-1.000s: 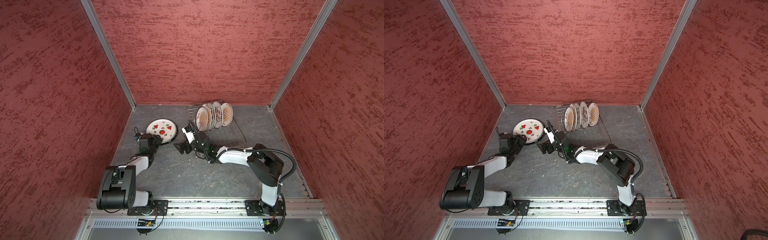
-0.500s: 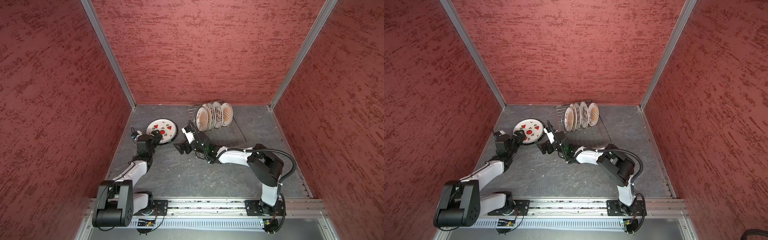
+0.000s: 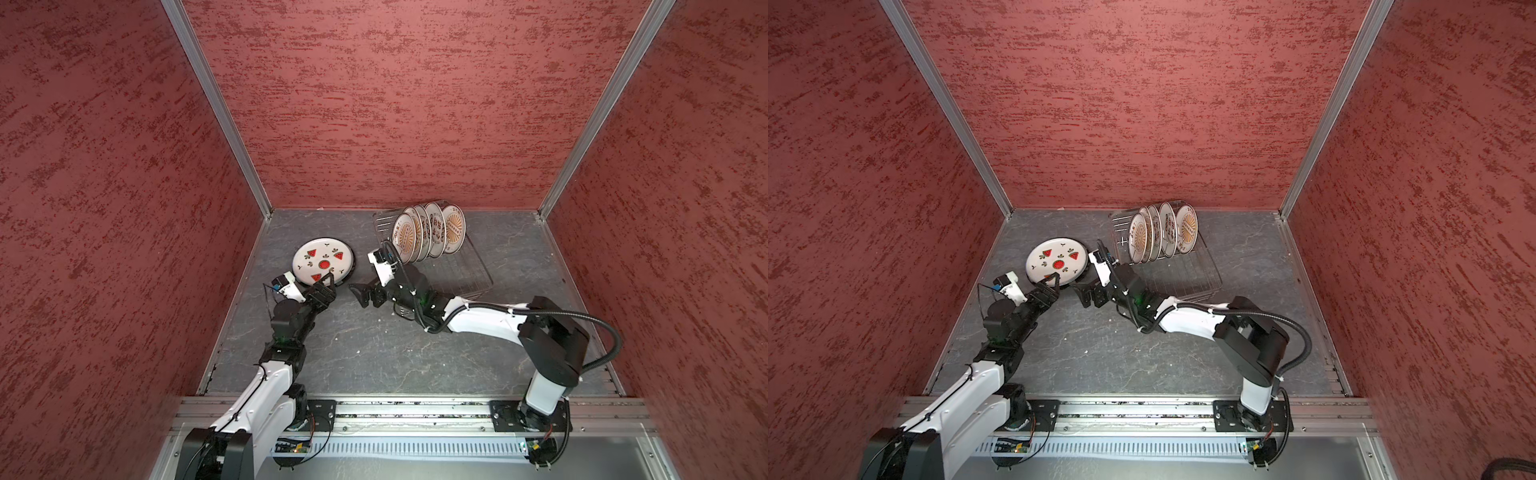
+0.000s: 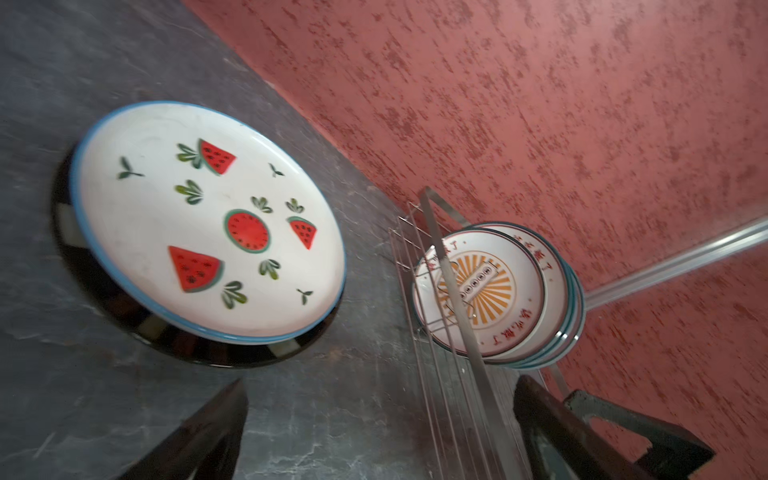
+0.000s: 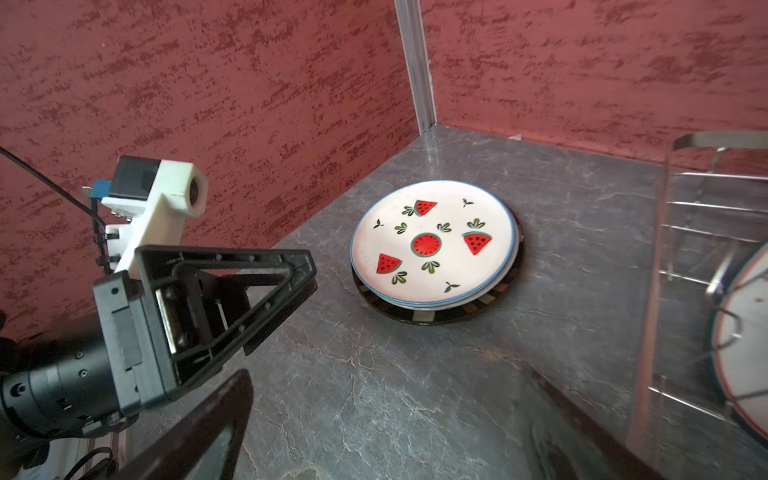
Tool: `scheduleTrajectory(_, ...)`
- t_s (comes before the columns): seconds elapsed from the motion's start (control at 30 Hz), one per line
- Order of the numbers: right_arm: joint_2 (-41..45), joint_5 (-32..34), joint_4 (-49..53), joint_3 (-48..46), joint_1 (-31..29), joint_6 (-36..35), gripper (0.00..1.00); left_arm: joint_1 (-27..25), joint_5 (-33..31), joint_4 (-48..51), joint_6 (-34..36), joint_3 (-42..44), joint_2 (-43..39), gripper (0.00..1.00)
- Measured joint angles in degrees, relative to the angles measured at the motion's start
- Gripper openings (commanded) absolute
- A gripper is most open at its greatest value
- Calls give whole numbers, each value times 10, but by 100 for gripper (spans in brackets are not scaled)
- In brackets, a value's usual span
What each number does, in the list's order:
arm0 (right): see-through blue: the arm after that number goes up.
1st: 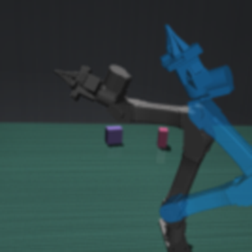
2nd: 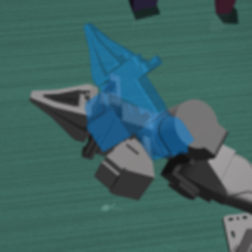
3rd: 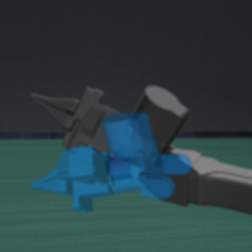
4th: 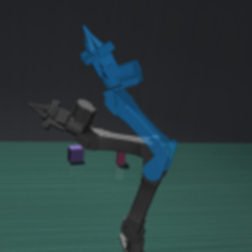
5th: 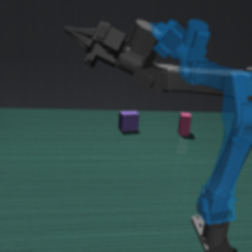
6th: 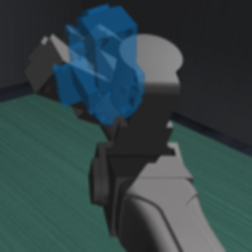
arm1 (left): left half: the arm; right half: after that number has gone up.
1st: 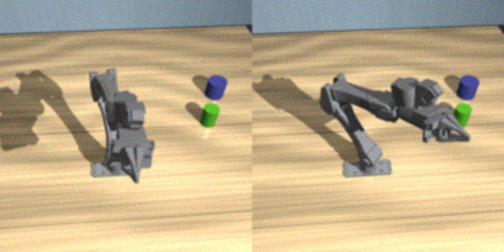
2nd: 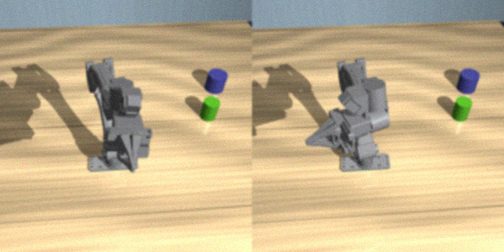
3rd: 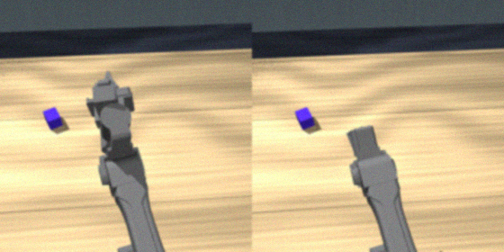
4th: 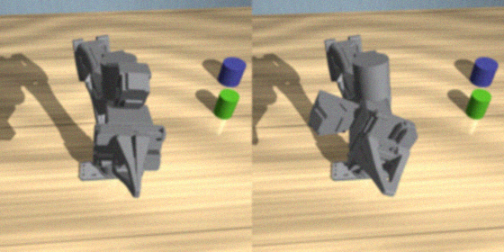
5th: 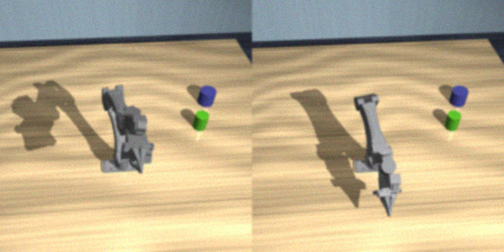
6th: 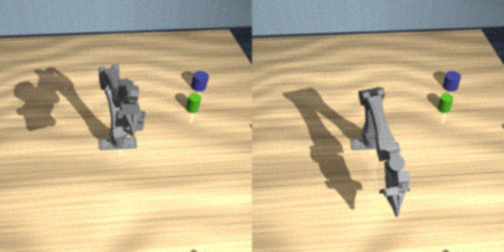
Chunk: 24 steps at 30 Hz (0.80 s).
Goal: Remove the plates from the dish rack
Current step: 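Open and withdraw the left gripper while the right gripper moves toward the rack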
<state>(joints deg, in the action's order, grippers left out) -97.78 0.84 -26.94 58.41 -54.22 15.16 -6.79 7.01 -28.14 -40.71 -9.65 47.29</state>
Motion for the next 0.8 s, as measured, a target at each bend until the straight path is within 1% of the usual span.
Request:
scheduleTrajectory(0.1,61,32,-24,-64,0,-4,99,-38,11,-14,15,3,-14,99)
scheduleTrajectory(0.2,114,72,-37,-111,0,-12,99,-82,16,-56,28,26,-14,100)
scheduleTrajectory(0.33,146,130,-24,-116,11,-20,99,-163,21,-97,56,50,5,99)
scheduleTrajectory(0.4,160,150,-9,-116,25,-20,99,-191,27,-110,70,50,14,99)
scheduleTrajectory(0.5,184,168,14,-120,54,-18,99,-210,42,-139,86,51,23,99)
scheduleTrajectory(0.63,231,173,41,-138,96,-12,99,-216,61,-195,91,66,30,99)
scheduleTrajectory(0.7,257,163,50,-150,122,-5,99,-218,65,-207,89,75,26,99)
scheduleTrajectory(0.8,280,139,69,-153,162,5,99,-222,72,-198,86,75,5,99)
